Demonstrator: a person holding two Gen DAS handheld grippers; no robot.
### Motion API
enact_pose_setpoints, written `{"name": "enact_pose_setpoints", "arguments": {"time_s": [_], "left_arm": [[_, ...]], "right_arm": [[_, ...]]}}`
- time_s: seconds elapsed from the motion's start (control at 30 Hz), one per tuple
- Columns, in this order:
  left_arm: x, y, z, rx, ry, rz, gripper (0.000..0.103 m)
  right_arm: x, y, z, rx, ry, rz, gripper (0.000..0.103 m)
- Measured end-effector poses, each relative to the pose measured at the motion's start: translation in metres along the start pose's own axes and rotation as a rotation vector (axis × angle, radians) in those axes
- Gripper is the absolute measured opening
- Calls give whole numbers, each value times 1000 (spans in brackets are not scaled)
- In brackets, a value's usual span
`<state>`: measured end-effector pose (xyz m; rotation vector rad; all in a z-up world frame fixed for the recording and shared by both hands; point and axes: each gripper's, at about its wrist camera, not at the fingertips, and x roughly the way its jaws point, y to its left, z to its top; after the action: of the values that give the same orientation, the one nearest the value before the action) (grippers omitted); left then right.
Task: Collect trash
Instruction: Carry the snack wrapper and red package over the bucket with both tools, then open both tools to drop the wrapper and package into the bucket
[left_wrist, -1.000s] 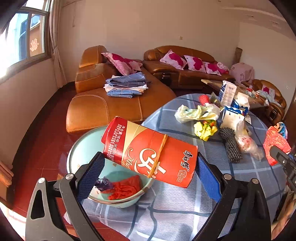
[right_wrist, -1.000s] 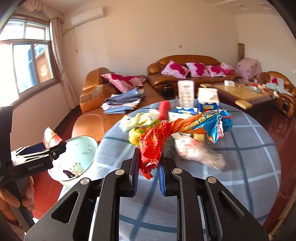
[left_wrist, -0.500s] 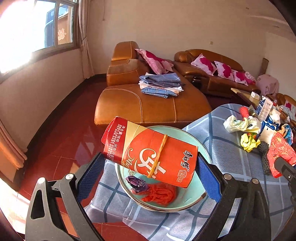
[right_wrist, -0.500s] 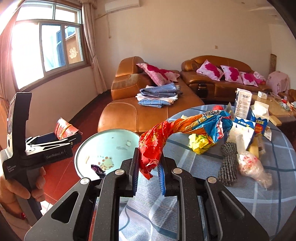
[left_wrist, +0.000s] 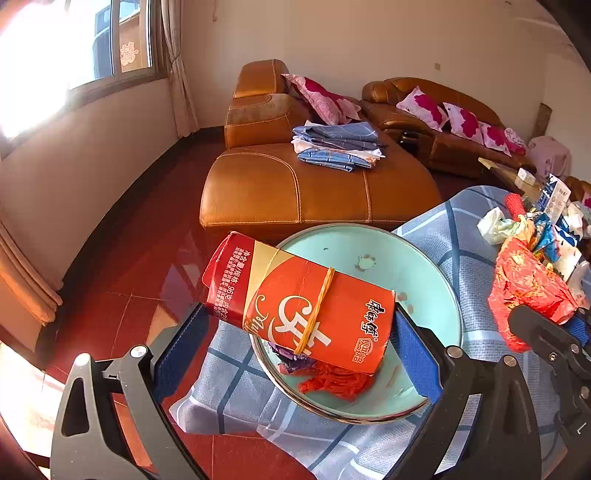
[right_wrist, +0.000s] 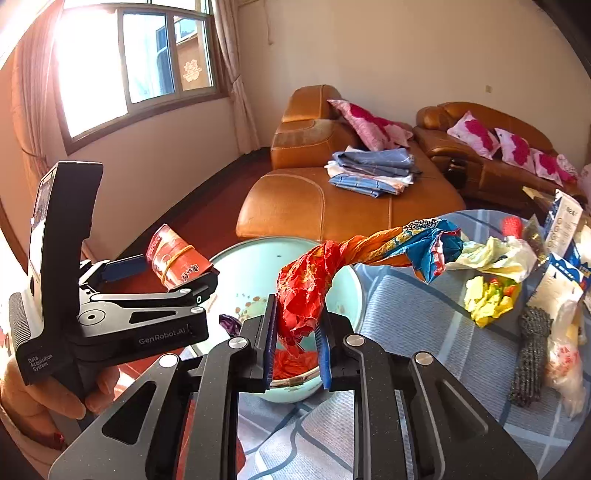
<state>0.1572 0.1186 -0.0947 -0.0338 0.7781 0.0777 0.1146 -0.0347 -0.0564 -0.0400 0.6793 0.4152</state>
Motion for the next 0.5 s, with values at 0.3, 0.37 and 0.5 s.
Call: {"name": "enact_pose_setpoints", "arguments": {"time_s": [0.3,0.37,0.5], "left_arm": [[16,7,-4,-9,35,27,94],[18,8,-3,-16,41,31,94],[19,8,-4,-15,40,29,94]], "right_arm": [[41,5,5,-8,96,76,26],[46,5,3,-9,102,95,42],[46,0,-1,17,97,85,49]]}}
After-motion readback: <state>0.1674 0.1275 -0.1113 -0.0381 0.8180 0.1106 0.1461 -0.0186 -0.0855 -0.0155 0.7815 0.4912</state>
